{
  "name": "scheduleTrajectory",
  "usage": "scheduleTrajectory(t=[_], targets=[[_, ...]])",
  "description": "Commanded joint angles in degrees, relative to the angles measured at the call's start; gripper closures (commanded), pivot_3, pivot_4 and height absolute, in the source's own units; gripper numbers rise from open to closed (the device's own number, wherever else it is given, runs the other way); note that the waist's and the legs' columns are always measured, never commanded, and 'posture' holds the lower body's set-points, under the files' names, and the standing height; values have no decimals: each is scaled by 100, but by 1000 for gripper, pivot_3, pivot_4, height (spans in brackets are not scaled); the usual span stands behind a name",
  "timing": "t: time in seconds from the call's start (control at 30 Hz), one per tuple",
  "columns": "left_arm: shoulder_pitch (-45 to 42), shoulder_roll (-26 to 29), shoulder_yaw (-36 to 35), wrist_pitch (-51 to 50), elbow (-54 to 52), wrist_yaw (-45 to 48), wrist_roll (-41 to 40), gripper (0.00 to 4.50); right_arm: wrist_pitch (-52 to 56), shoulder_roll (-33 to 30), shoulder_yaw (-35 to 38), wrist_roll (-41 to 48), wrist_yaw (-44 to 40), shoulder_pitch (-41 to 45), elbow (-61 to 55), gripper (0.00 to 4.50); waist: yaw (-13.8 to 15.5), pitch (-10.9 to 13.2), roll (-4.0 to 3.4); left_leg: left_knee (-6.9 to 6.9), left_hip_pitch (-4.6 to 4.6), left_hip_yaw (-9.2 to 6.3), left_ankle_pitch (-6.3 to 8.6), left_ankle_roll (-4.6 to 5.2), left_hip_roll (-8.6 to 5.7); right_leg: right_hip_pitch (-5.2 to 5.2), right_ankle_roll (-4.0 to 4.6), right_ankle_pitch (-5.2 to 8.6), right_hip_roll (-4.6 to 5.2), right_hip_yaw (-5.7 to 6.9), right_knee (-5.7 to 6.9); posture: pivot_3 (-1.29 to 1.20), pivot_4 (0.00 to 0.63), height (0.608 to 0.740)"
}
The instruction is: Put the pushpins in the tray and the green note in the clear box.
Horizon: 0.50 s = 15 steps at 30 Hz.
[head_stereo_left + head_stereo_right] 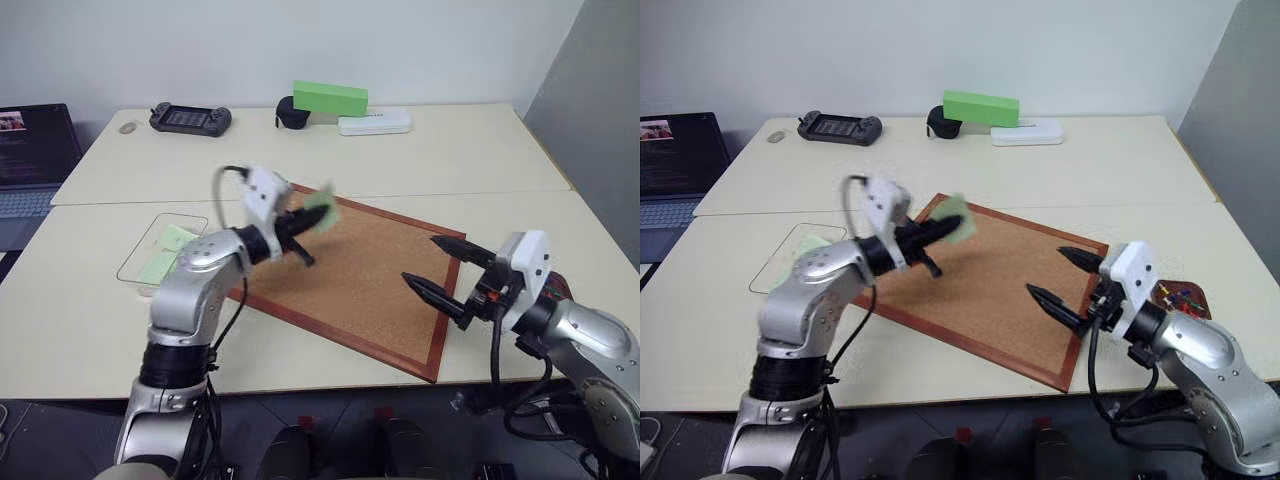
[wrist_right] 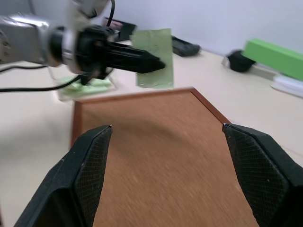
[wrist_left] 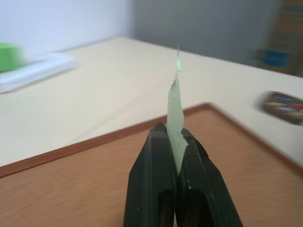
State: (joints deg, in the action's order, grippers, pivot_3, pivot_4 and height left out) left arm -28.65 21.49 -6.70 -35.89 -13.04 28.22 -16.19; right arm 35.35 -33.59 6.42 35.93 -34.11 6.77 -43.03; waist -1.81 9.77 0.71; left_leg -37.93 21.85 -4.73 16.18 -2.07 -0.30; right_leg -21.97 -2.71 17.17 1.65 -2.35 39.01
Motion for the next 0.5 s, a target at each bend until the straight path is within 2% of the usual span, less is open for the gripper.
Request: scheduleTrajectory(t=[0.03,0.27,0.5], targets=[[347,60,-795,31,-398,-1199,523,4500,176,37,-249,327,35,457,-206,532,12,1,3,1,1,-2,0,0,-1,0,0,0,1,2,0,0,150,740],[572,72,-1486,487,364,-2060,797,4500,259,150,-615,403,-6,971,96,532,92,11,28,-2,4,-3,0,-1,-10,-1,0,0,14,10,-2,0,150,740],[663,-65,-1756,580,845,-2292,571,4500,16,99,-775,245,-237,858,360,532,156,24,53,0,9,2,0,-1,-17,-5,0,-1,37,11,-5,0,150,740]])
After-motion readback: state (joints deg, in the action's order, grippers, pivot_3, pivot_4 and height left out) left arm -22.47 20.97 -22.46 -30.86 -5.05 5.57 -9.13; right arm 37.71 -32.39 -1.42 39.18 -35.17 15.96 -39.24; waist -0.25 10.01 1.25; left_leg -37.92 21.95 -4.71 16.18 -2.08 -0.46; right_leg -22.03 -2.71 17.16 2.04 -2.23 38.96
